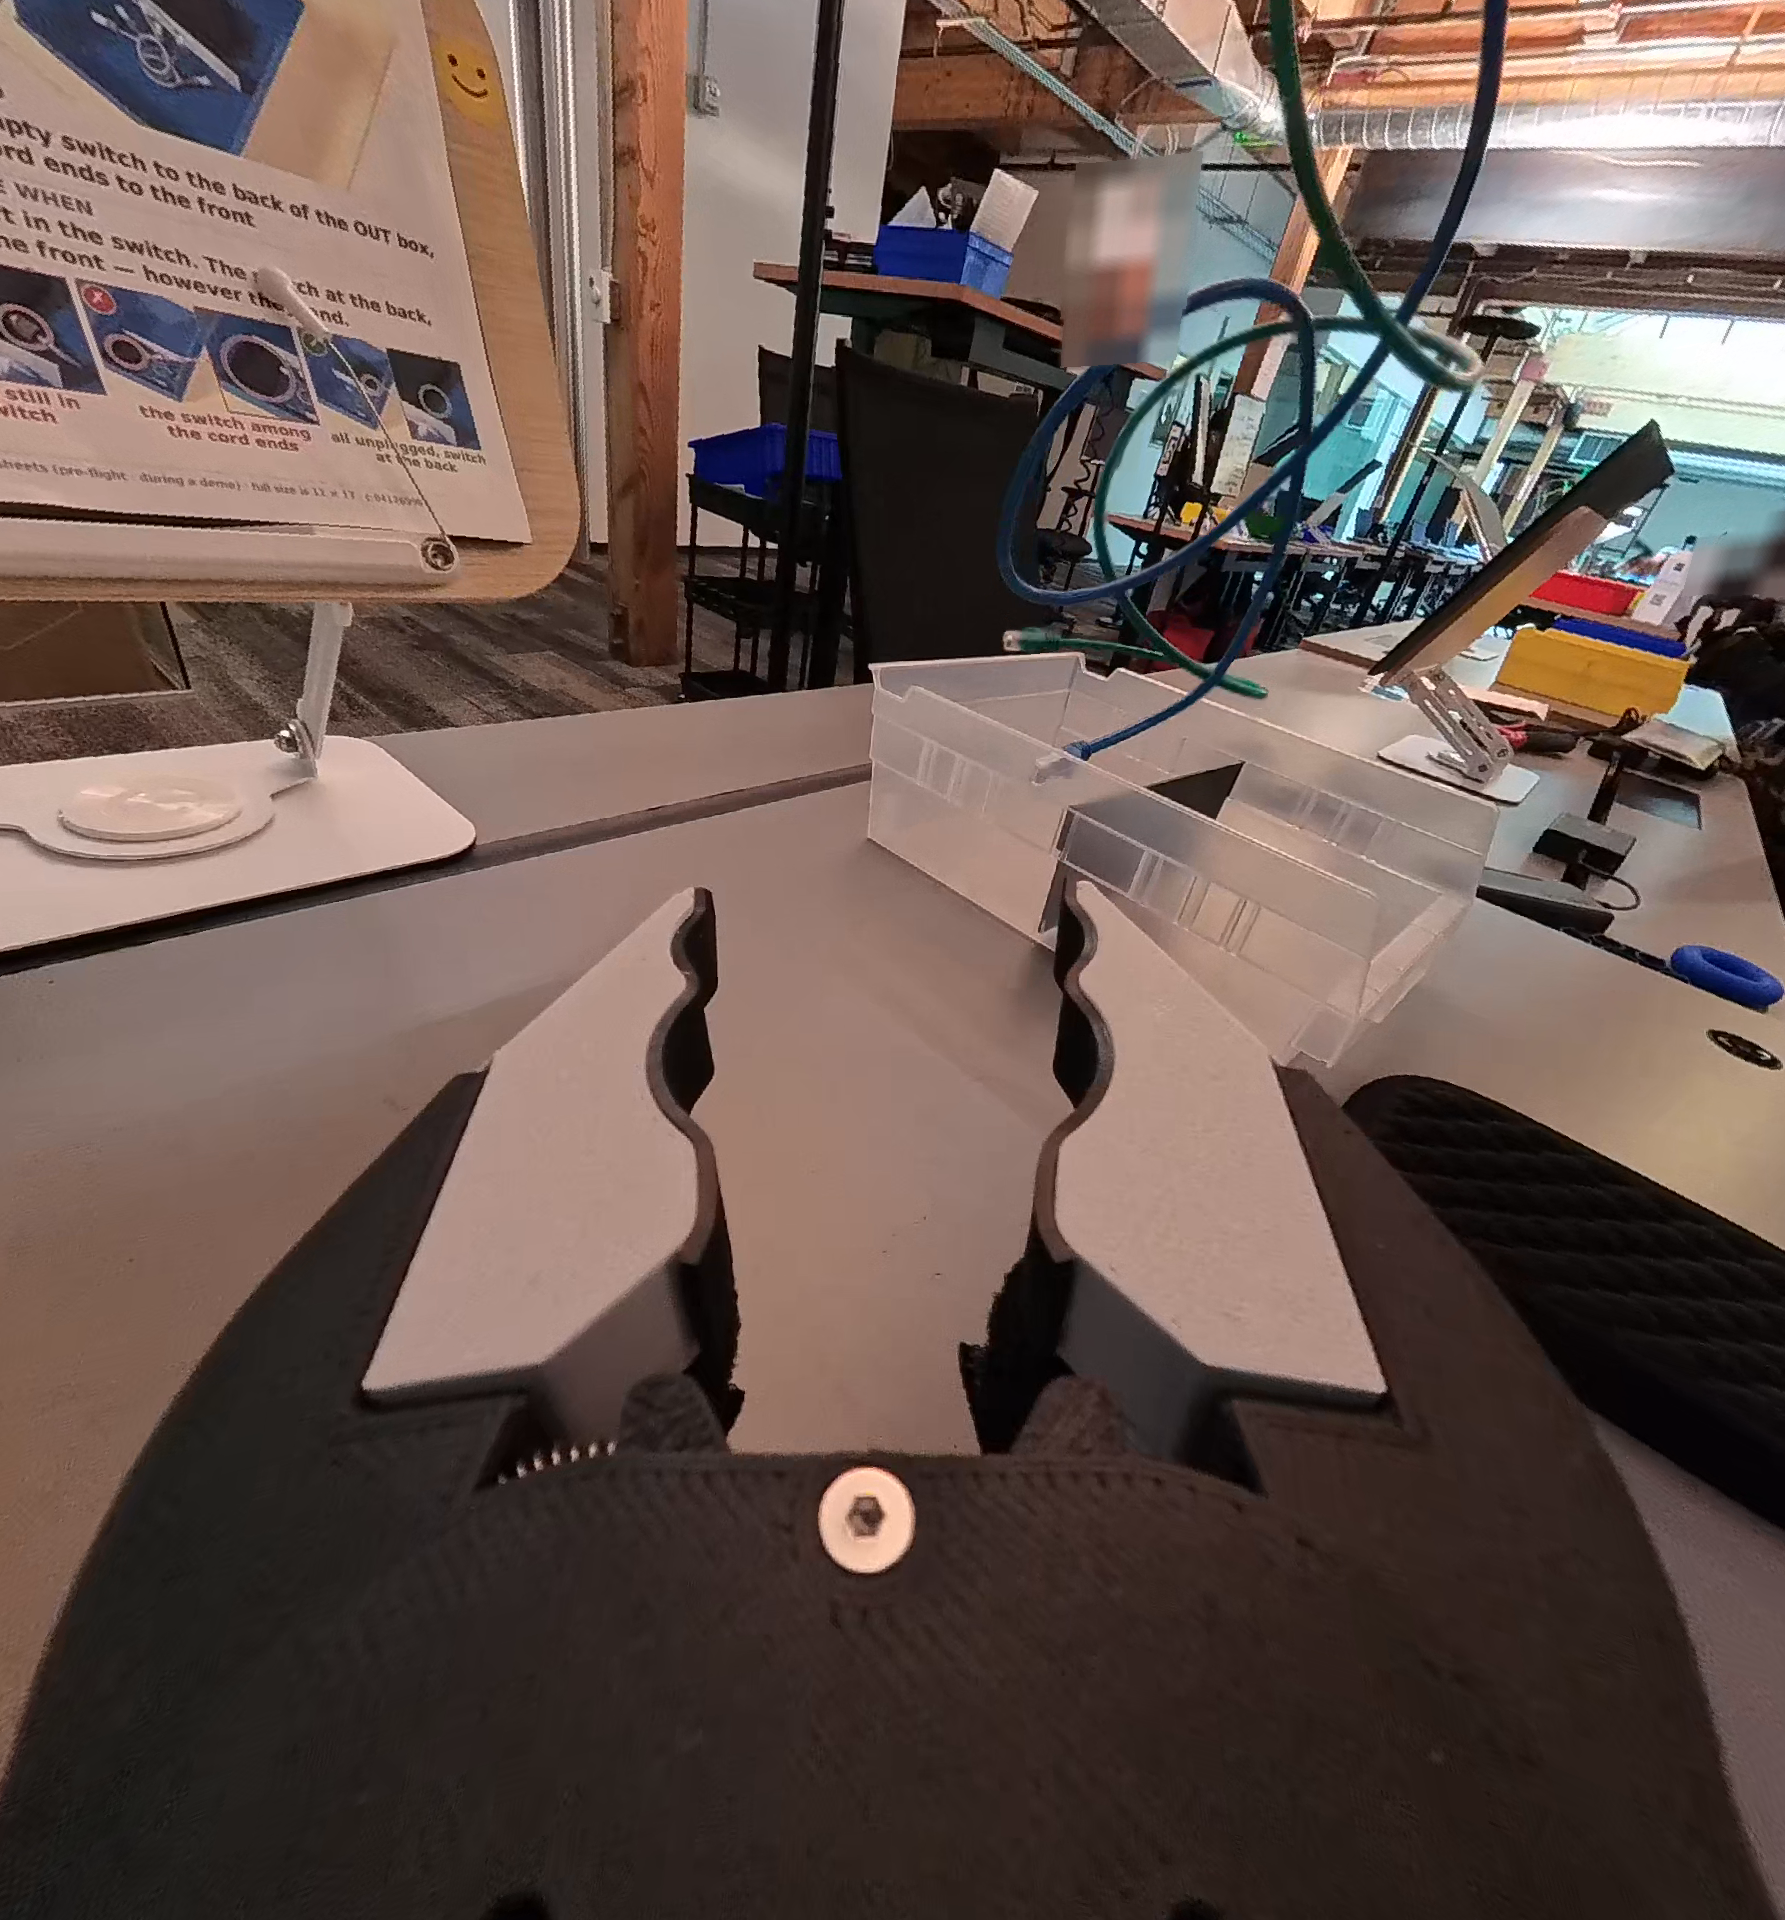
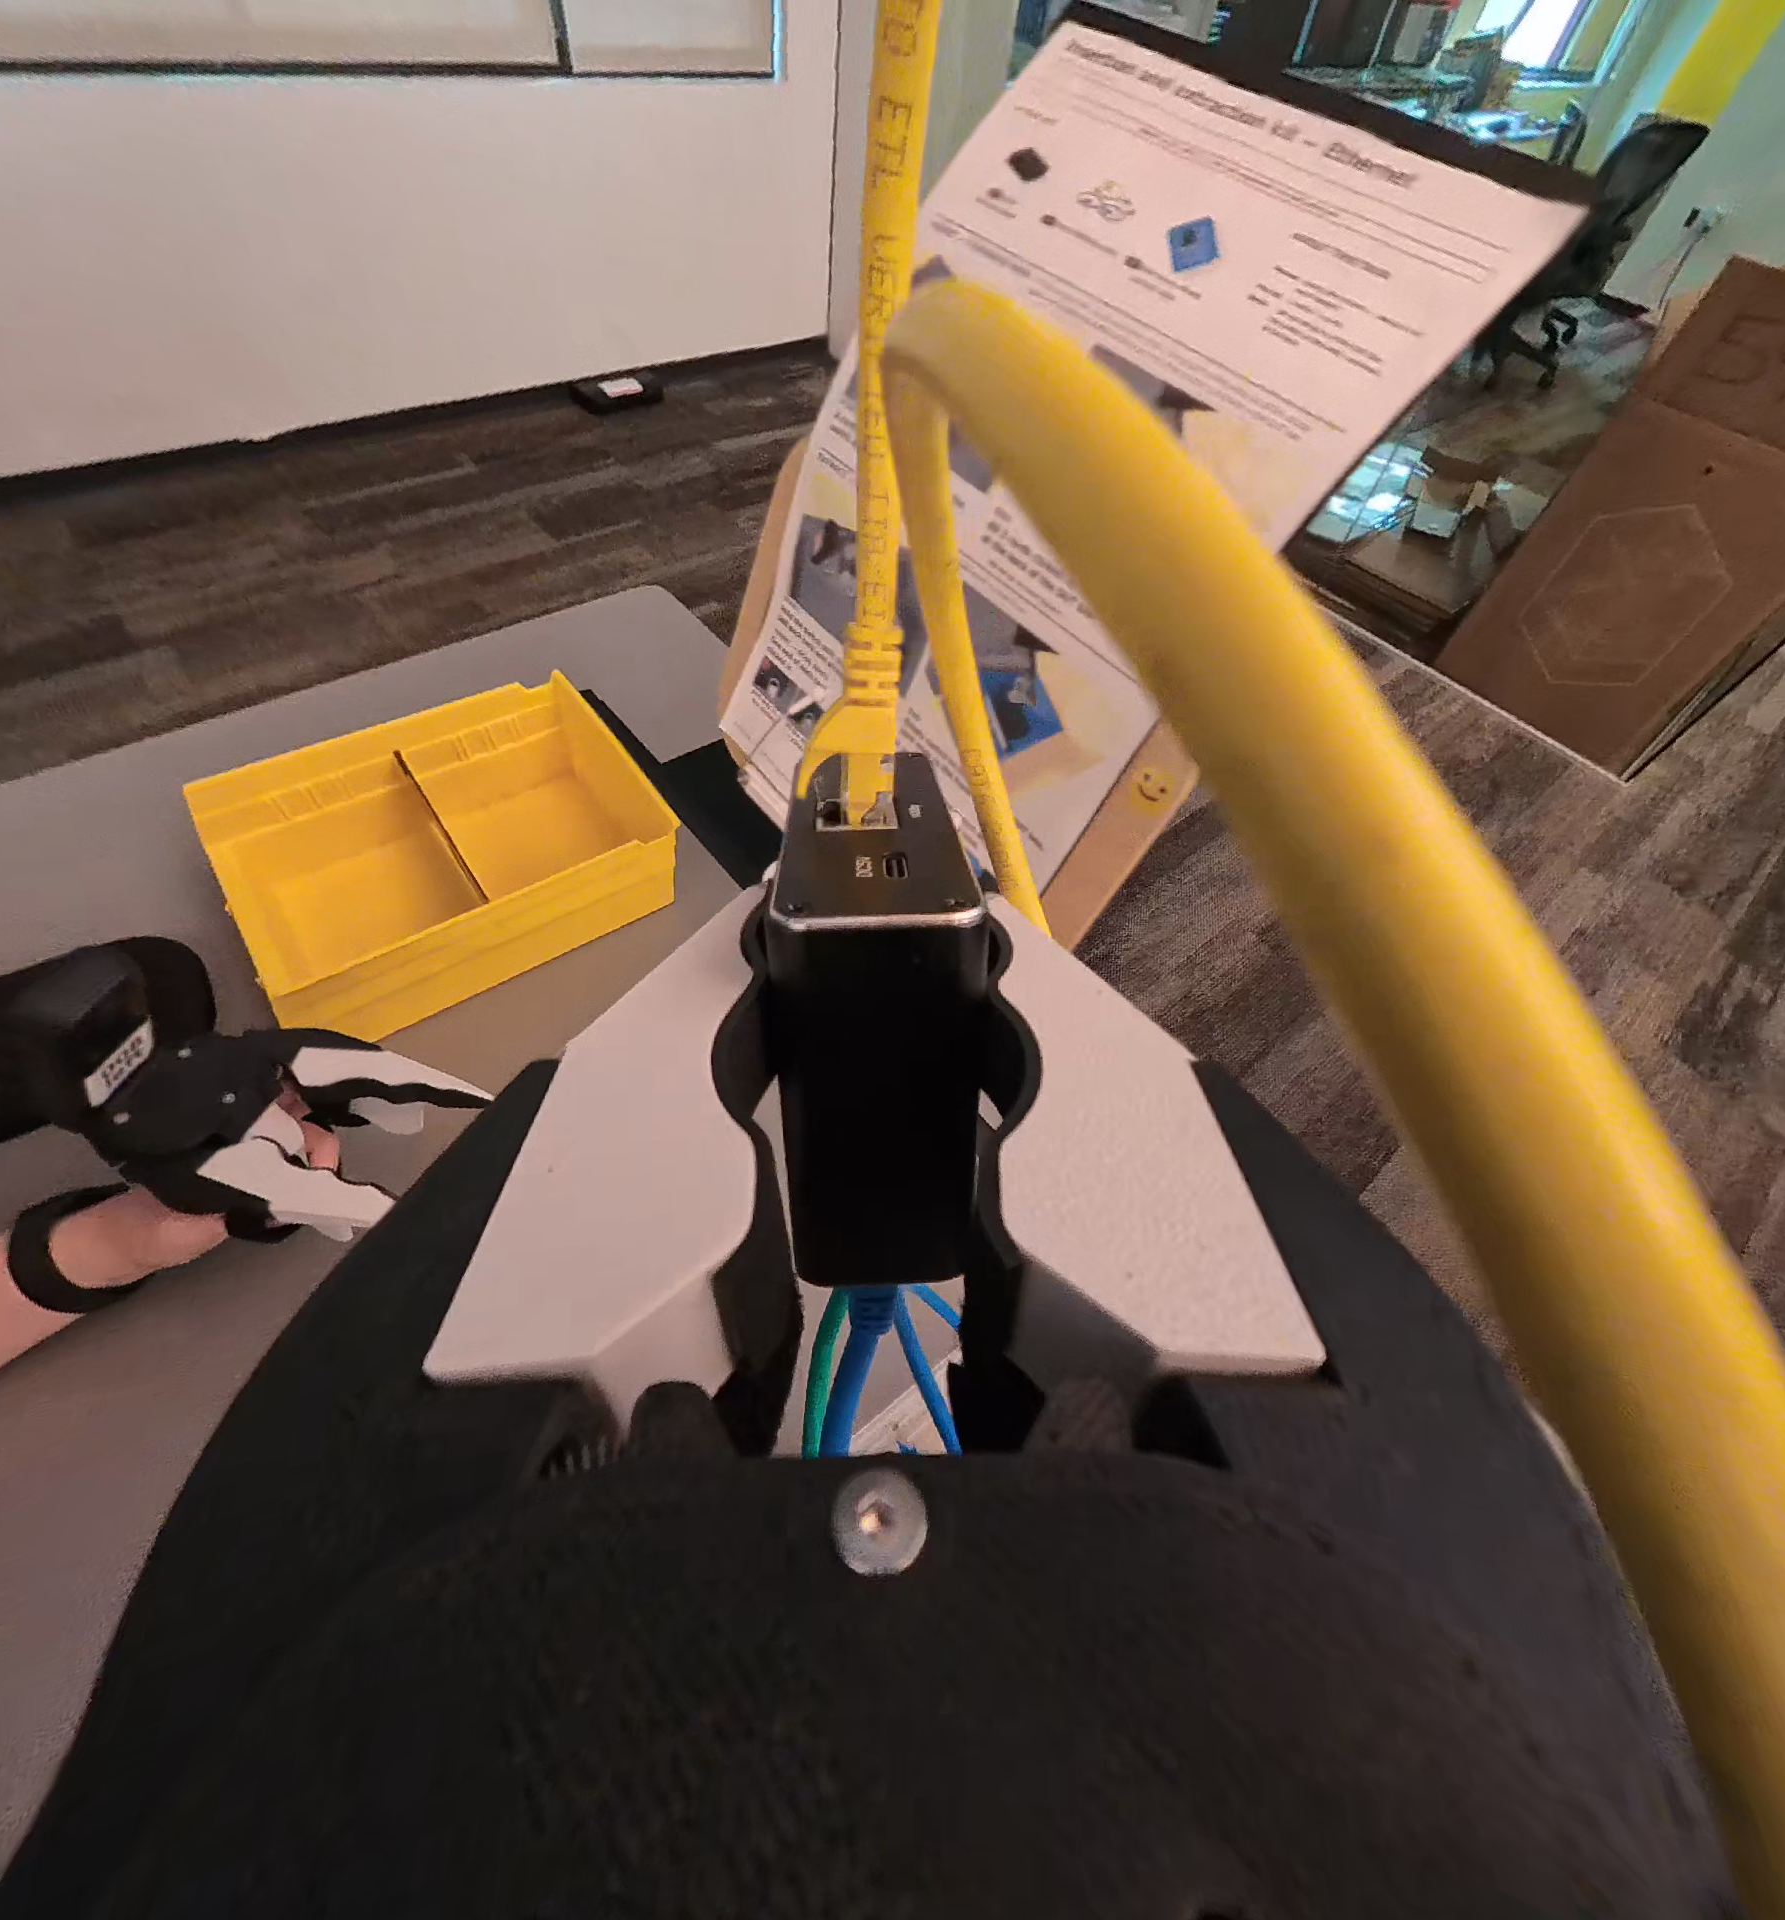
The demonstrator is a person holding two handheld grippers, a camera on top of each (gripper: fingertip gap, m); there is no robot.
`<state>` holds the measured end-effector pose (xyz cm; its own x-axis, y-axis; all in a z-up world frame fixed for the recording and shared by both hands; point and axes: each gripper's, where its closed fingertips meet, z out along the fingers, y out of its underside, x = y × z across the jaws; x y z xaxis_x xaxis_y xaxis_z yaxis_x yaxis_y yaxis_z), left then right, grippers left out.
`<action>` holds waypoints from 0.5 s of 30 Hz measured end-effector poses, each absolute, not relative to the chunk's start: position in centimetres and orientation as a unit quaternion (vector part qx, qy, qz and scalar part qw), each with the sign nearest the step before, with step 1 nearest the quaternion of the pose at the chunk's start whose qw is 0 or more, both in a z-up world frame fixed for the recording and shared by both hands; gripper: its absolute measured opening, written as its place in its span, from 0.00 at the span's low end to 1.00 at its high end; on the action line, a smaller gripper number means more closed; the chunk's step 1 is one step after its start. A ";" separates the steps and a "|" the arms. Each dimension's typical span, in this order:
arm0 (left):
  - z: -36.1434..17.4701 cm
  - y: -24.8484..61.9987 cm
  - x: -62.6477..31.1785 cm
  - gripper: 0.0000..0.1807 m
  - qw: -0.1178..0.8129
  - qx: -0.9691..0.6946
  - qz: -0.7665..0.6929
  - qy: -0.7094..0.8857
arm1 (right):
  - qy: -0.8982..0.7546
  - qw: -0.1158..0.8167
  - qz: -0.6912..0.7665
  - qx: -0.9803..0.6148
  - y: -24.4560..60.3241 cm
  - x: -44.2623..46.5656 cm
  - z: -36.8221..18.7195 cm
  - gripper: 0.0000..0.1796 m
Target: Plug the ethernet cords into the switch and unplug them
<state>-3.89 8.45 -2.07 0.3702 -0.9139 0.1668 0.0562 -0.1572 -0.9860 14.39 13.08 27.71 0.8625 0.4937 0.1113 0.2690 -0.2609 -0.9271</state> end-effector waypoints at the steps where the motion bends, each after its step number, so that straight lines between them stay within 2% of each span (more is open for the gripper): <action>1: -2.0 8.4 -3.9 0.36 0.549 -0.619 -0.442 0.346 | -0.248 0.557 0.095 -0.787 13.0 13.7 27.7 0.19; 15: -1.6 8.0 -3.8 0.36 0.550 -0.613 -0.450 0.346 | -0.303 0.525 0.068 -0.792 9.2 7.8 27.1 0.18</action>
